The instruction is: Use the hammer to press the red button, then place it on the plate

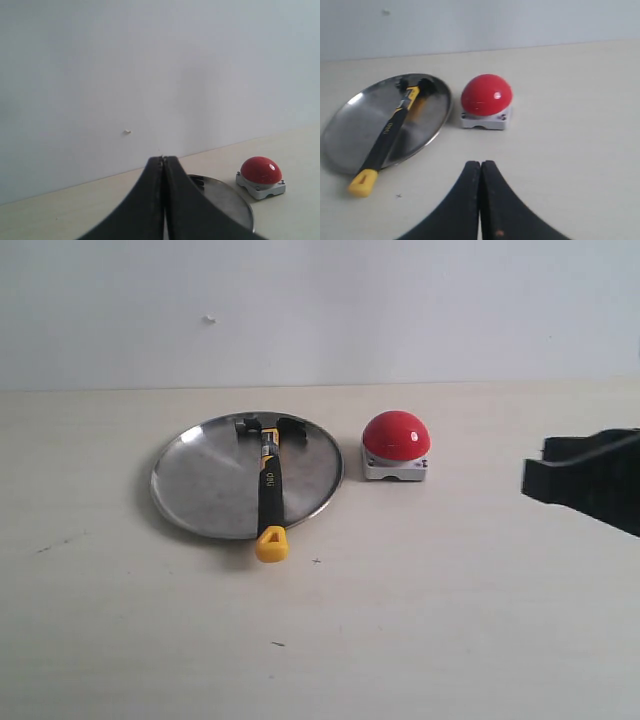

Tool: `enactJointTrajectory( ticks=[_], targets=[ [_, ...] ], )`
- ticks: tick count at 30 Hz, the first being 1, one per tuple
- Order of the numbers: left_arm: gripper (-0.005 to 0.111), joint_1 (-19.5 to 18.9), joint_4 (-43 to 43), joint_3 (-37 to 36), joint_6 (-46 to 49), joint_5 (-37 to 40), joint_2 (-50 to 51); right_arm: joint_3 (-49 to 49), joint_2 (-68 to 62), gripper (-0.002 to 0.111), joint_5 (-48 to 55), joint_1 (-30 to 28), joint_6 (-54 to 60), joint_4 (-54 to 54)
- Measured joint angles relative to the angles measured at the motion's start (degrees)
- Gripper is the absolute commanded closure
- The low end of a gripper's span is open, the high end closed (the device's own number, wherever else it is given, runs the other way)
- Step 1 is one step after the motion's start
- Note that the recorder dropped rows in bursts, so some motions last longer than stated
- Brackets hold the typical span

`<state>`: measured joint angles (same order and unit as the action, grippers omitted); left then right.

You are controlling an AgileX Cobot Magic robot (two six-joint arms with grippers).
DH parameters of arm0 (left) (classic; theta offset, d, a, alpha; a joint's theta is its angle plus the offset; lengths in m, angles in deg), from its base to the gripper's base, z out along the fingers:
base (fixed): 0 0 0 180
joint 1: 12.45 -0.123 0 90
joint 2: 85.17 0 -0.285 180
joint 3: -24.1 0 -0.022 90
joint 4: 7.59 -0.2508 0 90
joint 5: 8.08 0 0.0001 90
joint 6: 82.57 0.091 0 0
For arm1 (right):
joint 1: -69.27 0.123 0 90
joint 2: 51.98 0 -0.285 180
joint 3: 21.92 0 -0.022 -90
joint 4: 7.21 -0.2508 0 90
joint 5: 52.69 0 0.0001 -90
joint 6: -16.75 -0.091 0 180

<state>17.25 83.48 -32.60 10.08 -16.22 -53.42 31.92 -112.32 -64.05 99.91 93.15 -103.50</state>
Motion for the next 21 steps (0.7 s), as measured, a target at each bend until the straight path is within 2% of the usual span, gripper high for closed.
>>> enactJointTrajectory(
  ticks=[12, 21],
  targets=[
    [0.107, 0.0, 0.0, 0.0, 0.0, 0.0, 0.0, 13.21, 17.67, 0.108, 5.85, -20.63, 0.03, 0.09],
    [0.107, 0.0, 0.0, 0.0, 0.0, 0.0, 0.0, 15.25, 30.36, 0.108, 14.42, -33.77, 0.03, 0.09]
  ],
)
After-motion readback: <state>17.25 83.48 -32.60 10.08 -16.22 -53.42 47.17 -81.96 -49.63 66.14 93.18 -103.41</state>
